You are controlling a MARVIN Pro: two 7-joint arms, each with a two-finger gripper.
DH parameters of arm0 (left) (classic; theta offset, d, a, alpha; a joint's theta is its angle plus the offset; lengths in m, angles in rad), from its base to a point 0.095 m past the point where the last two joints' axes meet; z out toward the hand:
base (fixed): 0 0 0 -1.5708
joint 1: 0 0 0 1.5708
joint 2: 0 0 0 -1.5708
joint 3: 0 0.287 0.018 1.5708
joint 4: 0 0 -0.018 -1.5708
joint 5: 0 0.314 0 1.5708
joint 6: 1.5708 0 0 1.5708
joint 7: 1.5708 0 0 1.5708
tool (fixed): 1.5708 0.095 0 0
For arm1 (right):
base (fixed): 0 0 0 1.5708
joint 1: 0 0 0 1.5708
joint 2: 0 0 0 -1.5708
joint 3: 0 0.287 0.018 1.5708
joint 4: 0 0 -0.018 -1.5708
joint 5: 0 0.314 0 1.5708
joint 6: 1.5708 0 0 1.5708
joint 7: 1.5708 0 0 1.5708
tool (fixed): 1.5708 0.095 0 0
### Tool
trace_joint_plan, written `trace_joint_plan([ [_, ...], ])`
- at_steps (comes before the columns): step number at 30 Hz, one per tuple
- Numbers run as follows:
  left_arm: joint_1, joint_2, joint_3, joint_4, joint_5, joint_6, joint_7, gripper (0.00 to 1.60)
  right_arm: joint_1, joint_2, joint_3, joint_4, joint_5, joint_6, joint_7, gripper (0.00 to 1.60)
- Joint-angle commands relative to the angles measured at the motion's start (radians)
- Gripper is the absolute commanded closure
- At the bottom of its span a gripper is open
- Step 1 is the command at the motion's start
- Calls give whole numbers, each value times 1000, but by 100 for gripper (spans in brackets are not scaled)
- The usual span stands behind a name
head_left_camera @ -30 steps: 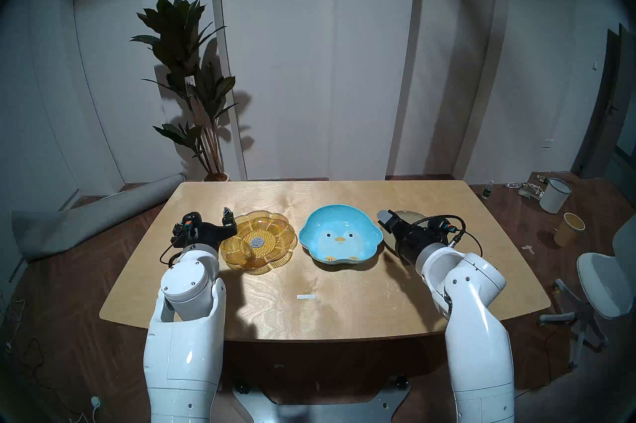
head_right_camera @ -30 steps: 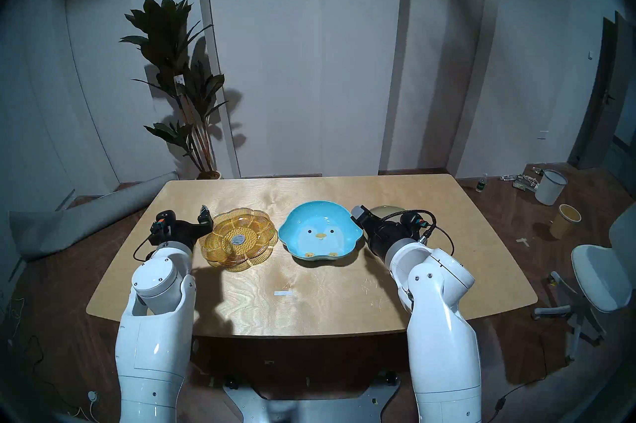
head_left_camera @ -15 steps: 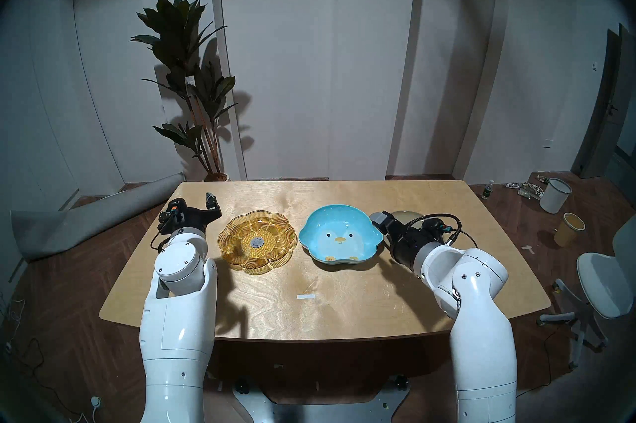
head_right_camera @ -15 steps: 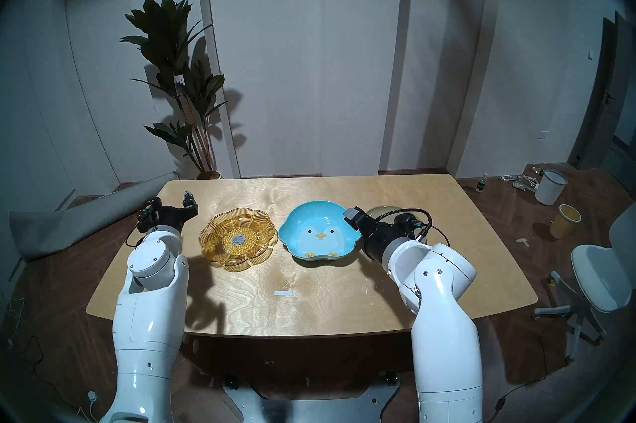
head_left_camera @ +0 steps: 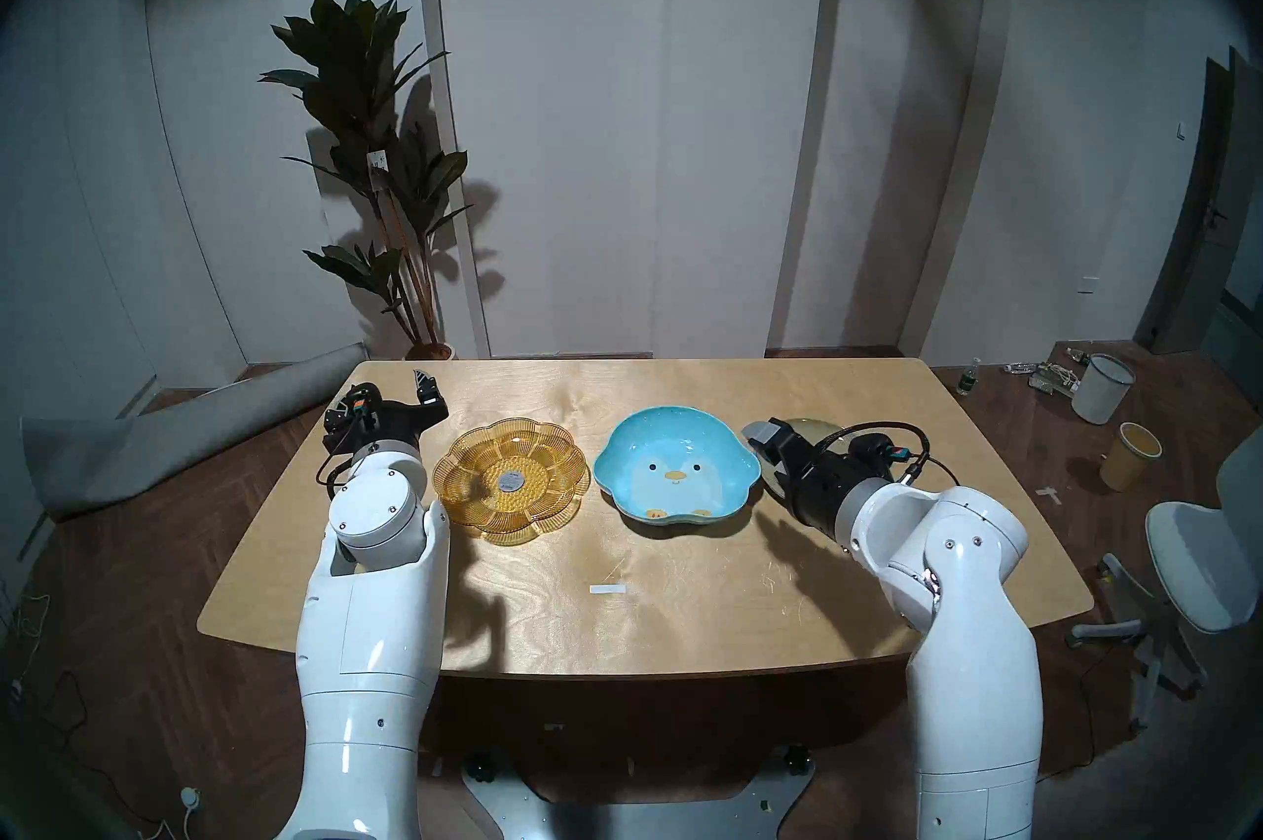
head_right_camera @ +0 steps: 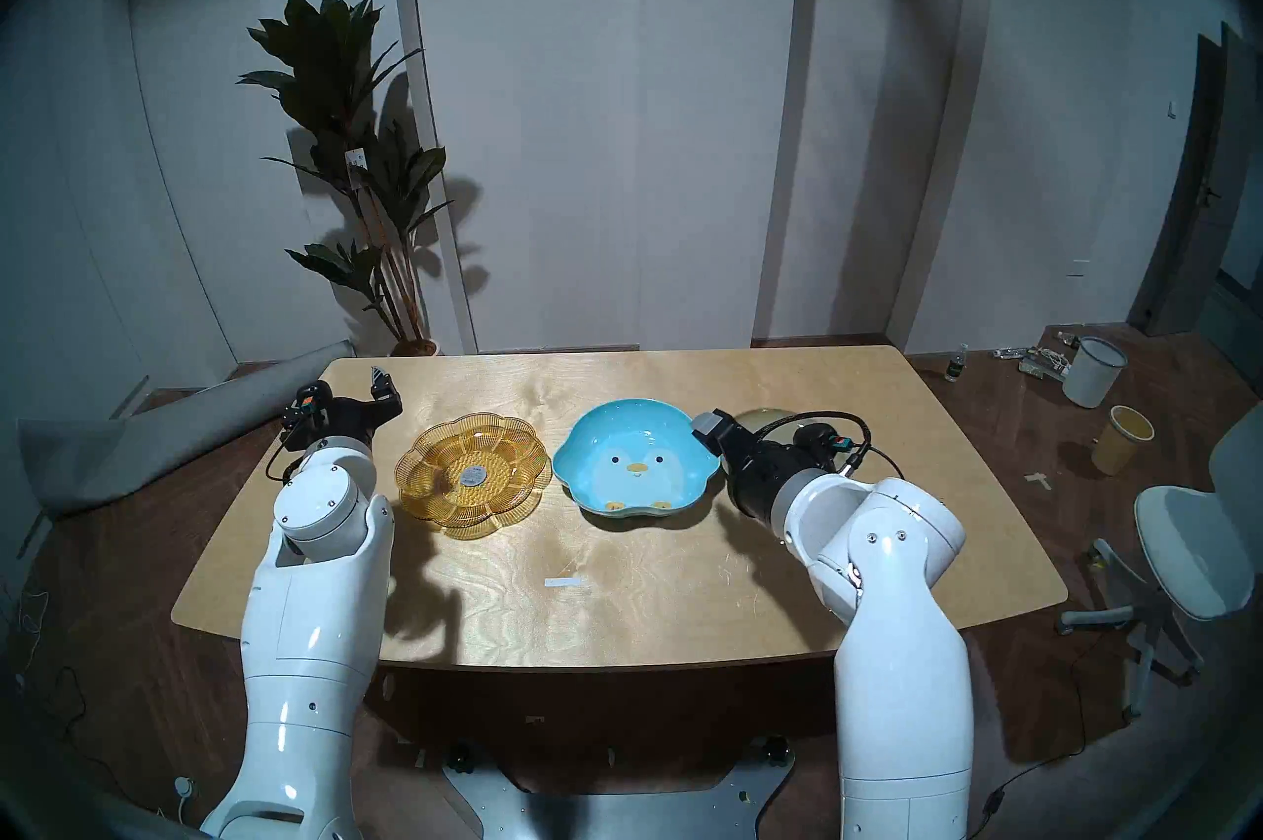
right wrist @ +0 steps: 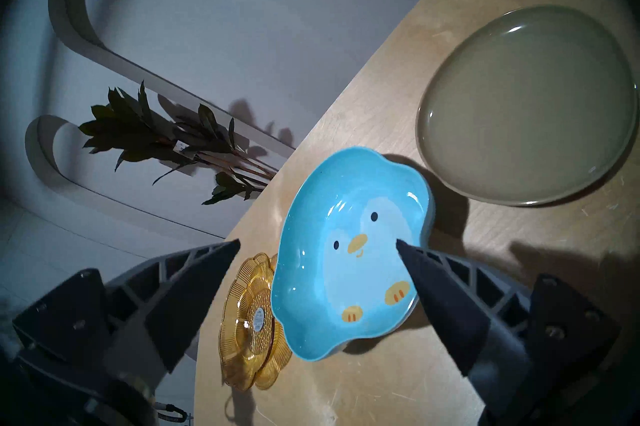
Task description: Stack the plates into one stack
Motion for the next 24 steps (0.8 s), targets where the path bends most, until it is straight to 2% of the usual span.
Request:
trace_joint_plan([
  [1,-105,-6,55,45,19,-13,4,0,59,-2,100,-29,83,-24,-4,0],
  [4,-122,-9,80,67,33,-5,13,0,66,-3,122,-23,109,-21,2,0],
  [6,-146,-19,111,103,51,-4,31,0,86,-3,137,8,171,-26,-1,0],
  [10,-186,-28,128,155,67,-10,48,0,112,-2,135,61,229,-35,-11,0],
  [11,-203,-34,133,179,71,-14,59,0,131,-1,118,106,253,-33,-25,0],
  [12,-203,-34,133,179,71,-14,59,0,131,-1,118,106,253,-33,-25,0],
  [14,-223,-41,136,208,78,-27,80,0,158,-1,93,171,297,-44,-39,0],
  [17,-243,-41,130,231,81,-38,97,0,177,-3,78,217,352,-67,-34,0],
  [24,-289,0,96,211,80,-50,107,0,199,-4,5,216,406,-71,-51,0],
])
